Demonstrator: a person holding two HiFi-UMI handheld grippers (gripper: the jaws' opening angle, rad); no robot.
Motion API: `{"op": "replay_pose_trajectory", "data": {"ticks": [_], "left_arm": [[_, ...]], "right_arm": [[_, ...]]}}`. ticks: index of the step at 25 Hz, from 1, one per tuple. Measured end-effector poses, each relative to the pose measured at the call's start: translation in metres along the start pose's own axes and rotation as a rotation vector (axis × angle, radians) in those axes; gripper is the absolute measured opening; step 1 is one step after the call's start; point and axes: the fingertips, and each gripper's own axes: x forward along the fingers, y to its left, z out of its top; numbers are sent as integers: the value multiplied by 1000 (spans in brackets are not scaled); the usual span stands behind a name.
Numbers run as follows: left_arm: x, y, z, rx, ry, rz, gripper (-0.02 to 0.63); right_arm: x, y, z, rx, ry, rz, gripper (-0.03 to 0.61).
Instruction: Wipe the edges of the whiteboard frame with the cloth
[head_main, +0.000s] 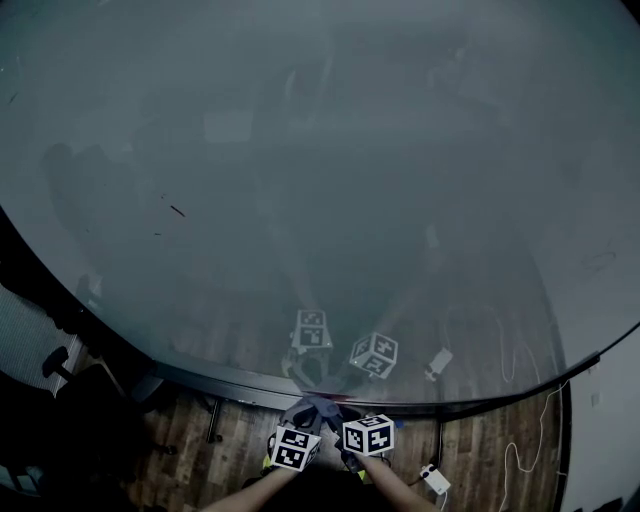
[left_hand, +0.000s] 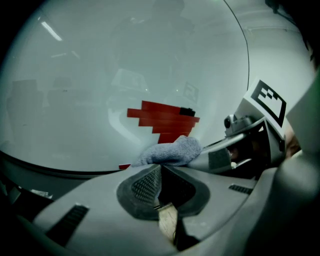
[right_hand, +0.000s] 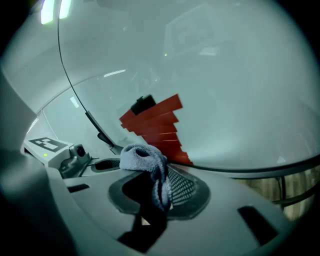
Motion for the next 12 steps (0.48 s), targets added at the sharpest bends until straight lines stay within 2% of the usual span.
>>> {"op": "replay_pose_trajectory", "data": {"ticks": [4, 12], "left_arm": [[4, -7, -2, 11, 19, -2, 20], [10, -17, -1, -19, 19, -15, 20]], "right_arm": [[-4, -7, -3, 13, 4, 1, 83], [-8, -17, -7, 31, 14, -4, 83]]}}
